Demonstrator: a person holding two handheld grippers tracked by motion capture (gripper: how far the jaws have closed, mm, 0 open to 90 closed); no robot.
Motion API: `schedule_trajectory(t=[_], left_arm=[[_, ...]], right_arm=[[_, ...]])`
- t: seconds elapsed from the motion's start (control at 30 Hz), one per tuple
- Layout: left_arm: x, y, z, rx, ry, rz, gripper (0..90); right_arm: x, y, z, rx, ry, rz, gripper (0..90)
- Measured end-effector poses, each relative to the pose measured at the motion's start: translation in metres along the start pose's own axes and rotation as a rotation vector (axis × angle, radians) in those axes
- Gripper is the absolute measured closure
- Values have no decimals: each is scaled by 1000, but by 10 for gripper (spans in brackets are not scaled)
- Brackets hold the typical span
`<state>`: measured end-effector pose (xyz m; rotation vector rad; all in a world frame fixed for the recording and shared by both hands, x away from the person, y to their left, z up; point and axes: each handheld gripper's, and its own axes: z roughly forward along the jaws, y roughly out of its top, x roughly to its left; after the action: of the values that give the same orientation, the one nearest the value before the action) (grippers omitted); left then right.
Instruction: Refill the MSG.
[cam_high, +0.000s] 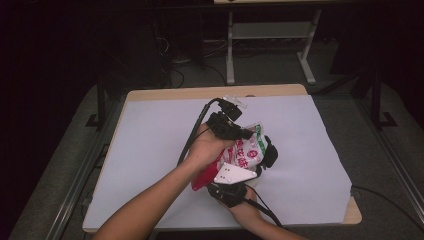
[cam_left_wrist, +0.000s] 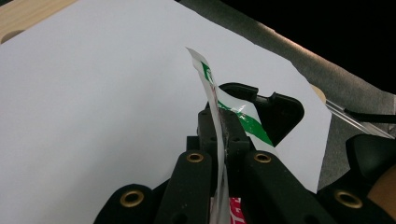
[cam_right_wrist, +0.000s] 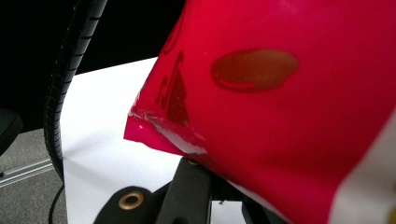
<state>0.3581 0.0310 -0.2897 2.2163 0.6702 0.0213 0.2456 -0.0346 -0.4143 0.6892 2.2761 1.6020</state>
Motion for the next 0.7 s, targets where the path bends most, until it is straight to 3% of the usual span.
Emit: schedule_trajectory(t=[0.03,0.7], left_arm=[[-1,0,1,-12,0,-15,899],[1,0,2,-3,40,-12,899]], right_arm=[[0,0,0,0,1,1,900],[-2,1,2,9,3,18,900]])
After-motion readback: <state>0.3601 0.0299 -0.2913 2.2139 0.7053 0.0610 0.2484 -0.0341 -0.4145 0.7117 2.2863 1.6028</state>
